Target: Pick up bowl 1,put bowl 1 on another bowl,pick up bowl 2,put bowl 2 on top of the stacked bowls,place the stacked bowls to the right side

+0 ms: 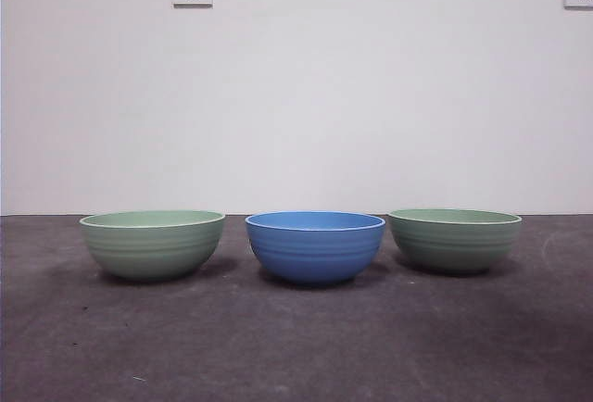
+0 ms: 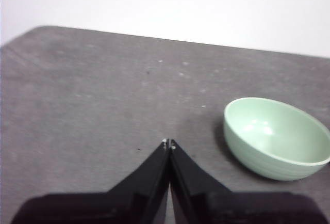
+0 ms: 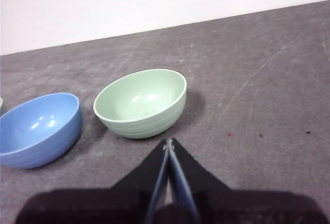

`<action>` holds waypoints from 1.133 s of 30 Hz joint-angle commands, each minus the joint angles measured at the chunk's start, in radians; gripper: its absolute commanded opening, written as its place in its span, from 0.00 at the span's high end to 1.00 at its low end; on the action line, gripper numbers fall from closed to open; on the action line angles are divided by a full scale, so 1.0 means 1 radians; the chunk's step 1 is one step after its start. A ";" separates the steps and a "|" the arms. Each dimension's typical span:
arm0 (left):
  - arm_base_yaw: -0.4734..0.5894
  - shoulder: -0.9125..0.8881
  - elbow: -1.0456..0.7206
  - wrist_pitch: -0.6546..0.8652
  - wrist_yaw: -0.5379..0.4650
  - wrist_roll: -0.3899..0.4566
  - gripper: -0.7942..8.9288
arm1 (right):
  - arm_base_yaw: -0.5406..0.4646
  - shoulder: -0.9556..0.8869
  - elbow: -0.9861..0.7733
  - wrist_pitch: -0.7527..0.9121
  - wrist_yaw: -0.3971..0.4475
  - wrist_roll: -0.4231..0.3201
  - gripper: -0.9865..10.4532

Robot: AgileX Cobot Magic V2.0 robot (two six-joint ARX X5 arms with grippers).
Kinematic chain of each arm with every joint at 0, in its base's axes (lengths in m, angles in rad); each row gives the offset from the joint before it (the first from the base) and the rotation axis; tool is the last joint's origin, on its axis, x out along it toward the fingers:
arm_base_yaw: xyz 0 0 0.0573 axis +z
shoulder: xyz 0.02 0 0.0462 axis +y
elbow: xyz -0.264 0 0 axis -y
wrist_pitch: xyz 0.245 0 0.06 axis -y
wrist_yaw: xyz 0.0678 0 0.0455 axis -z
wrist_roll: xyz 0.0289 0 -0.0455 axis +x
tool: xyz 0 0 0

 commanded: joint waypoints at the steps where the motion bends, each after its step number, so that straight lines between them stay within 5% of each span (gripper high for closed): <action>1: 0.003 -0.003 -0.013 0.009 0.064 -0.074 0.92 | 0.000 0.001 -0.009 0.006 -0.002 0.048 0.91; 9: 0.003 0.000 0.045 -0.056 0.201 -0.177 0.92 | 0.001 0.004 0.057 0.019 -0.005 0.118 0.92; 21: 0.003 0.143 0.309 -0.244 0.334 -0.169 0.92 | 0.003 0.212 0.343 -0.145 -0.108 0.150 0.92; 29: 0.003 0.344 0.481 -0.385 0.560 -0.035 0.92 | 0.003 0.456 0.612 -0.433 -0.316 -0.060 0.92; 34: 0.000 0.459 0.578 -0.493 0.630 0.082 0.92 | 0.022 0.600 0.749 -0.605 -0.347 -0.160 0.92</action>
